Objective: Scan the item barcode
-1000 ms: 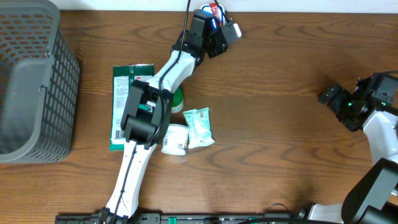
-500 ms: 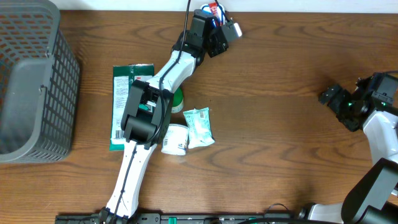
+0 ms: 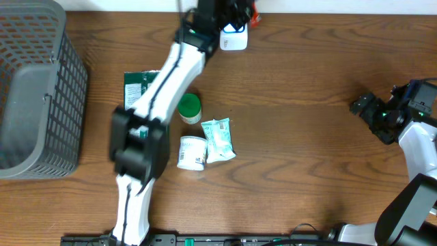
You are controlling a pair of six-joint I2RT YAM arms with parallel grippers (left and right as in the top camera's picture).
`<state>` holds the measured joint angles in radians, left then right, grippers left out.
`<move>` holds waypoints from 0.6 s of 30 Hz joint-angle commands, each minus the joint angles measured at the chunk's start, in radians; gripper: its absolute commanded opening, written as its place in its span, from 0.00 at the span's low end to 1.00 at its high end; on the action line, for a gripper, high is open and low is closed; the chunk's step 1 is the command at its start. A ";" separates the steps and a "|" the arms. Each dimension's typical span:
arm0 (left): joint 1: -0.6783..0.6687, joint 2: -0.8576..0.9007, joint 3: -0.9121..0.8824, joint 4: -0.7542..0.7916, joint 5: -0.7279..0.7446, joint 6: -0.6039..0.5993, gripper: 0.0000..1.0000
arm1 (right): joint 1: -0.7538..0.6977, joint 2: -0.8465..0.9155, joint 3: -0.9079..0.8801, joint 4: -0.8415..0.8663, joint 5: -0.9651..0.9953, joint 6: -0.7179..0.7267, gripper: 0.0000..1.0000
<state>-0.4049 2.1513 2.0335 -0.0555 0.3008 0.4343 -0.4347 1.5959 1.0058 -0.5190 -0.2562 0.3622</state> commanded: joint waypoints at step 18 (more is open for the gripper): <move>-0.219 -0.220 -0.040 -0.824 0.001 -0.518 0.10 | -0.005 -0.014 0.006 -0.084 -0.104 0.026 0.99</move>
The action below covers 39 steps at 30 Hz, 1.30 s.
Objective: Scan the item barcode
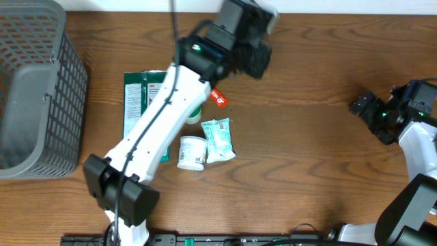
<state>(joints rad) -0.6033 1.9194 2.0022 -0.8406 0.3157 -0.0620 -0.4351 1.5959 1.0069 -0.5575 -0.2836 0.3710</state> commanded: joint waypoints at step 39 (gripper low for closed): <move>0.750 -0.291 -0.008 -0.334 -0.151 -0.194 0.83 | 0.964 0.471 0.595 -0.010 0.209 -0.399 0.79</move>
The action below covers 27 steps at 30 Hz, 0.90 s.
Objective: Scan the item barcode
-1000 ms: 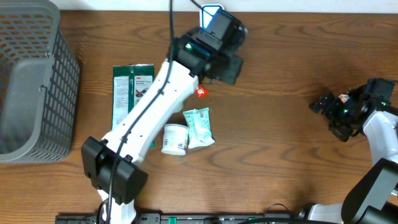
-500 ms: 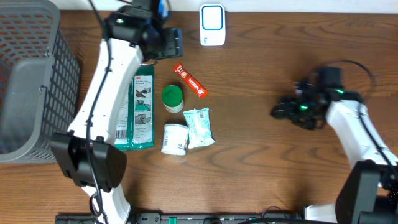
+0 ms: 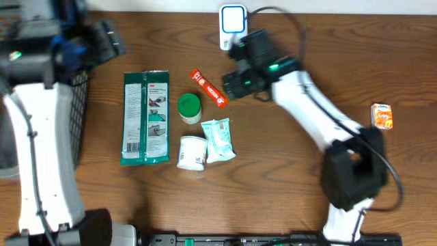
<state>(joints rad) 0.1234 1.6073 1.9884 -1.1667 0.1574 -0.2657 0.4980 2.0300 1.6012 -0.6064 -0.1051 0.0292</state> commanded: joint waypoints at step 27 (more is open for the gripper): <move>0.052 0.023 0.005 -0.007 0.007 0.010 0.84 | 0.095 0.132 0.001 -0.021 0.232 -0.027 0.01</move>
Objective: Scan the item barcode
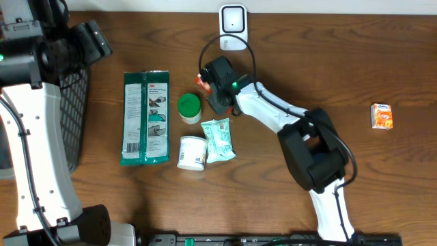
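A red snack bar (pixel 200 81) lies on the table left of centre, with only its upper end showing. My right gripper (pixel 213 87) is down over it, and the overhead view does not show whether the fingers are closed. The white barcode scanner (pixel 233 19) stands at the table's back edge, just above them. My left gripper (pixel 92 39) hangs at the far left beside the basket, away from the items, and its state cannot be read.
A long green packet (pixel 145 117), a green-lidded jar (pixel 189 108), a white cup (pixel 192 152) and a pale wipes pack (pixel 218 139) lie close below the right gripper. A small orange box (pixel 382 116) sits far right. The grey mesh basket (pixel 74 130) is at the left edge.
My right gripper has moved left from beside the snack bar to directly over it, covering most of it. The left arm has shifted slightly by the basket.
At first my left arm reached to the scanner with something red beside its gripper. Then the red bar lay on the table under that arm. Later the left arm stood back by the basket and my right gripper was near the bar, and now it is on it.
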You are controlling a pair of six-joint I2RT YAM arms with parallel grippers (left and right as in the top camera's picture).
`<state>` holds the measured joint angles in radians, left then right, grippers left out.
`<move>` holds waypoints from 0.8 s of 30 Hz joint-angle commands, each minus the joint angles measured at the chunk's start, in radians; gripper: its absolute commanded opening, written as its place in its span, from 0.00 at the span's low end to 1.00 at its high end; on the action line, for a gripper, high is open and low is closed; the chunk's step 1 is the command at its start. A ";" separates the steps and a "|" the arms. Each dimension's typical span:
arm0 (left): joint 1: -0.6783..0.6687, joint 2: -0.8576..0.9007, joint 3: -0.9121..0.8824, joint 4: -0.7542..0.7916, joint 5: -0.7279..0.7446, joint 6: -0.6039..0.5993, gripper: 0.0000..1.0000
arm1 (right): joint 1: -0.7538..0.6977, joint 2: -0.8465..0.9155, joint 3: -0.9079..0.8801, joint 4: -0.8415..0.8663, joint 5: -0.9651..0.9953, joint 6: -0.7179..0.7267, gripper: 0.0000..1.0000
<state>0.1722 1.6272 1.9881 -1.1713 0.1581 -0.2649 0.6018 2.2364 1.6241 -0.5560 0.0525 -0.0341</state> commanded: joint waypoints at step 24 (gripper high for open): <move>0.003 0.003 0.005 -0.003 0.006 0.009 0.84 | -0.623 -0.529 -0.377 -0.692 0.209 0.207 0.01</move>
<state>0.1722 1.6272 1.9881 -1.1713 0.1581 -0.2649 0.0494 1.7203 1.3060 -1.2865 0.1860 0.1440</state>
